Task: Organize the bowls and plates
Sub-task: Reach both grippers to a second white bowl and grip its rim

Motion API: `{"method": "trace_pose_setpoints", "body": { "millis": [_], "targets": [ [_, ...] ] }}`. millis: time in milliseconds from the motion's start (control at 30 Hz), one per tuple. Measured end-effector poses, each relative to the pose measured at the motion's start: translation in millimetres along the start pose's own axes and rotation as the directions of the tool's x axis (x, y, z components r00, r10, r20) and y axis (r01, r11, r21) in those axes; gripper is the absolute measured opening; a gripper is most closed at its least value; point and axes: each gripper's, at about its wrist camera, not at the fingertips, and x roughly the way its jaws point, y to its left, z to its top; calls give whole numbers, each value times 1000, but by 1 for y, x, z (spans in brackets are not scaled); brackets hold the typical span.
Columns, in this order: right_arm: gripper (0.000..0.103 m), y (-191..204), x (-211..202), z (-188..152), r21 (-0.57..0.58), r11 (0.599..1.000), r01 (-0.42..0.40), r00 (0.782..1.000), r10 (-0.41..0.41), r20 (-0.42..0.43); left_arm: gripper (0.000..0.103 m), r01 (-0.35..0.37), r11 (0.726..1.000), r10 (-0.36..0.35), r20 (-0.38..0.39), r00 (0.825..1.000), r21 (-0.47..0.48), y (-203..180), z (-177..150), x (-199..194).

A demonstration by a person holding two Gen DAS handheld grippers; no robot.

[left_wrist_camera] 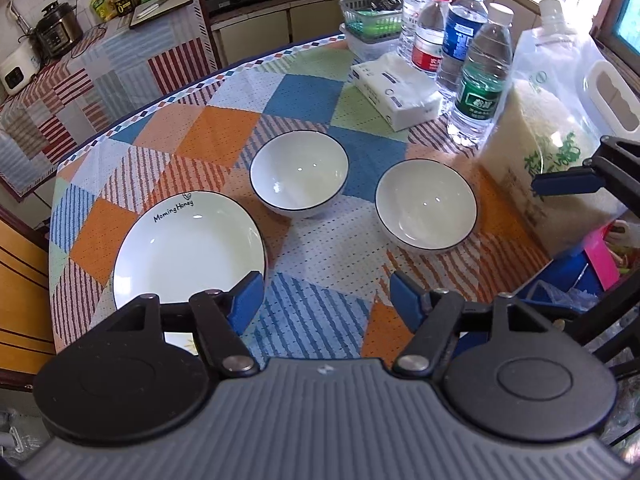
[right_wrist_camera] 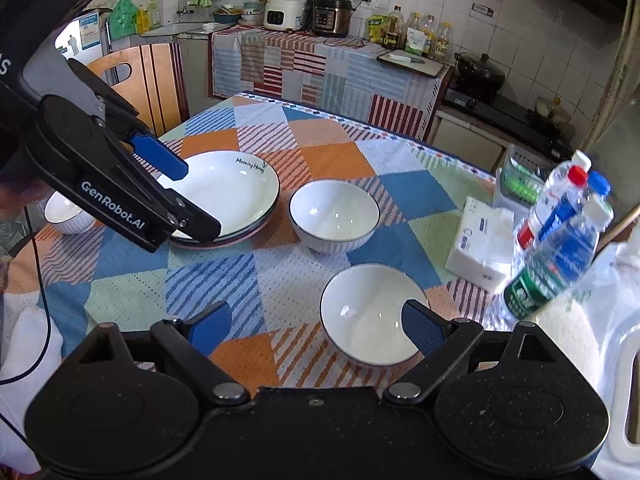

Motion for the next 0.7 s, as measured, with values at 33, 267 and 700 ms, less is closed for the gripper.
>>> {"method": "trace_pose_setpoints", "body": {
  "millis": [33,267,700],
  "targets": [
    [94,-2,1,-4,10,1000,-2,1000,2,0,69,-3,1000,3,-4,1000,0,-3,-1,2],
    [94,-10,20,-33,66,997,48,999,-48,-5,72,-10,999,11,-26,1000,31,-21,-5,22],
    [94,-32,94,-54,153,985,78,989,-57,-137,75,20,999,-19,-22,1000,38,-33,5,76]
  ]
}}
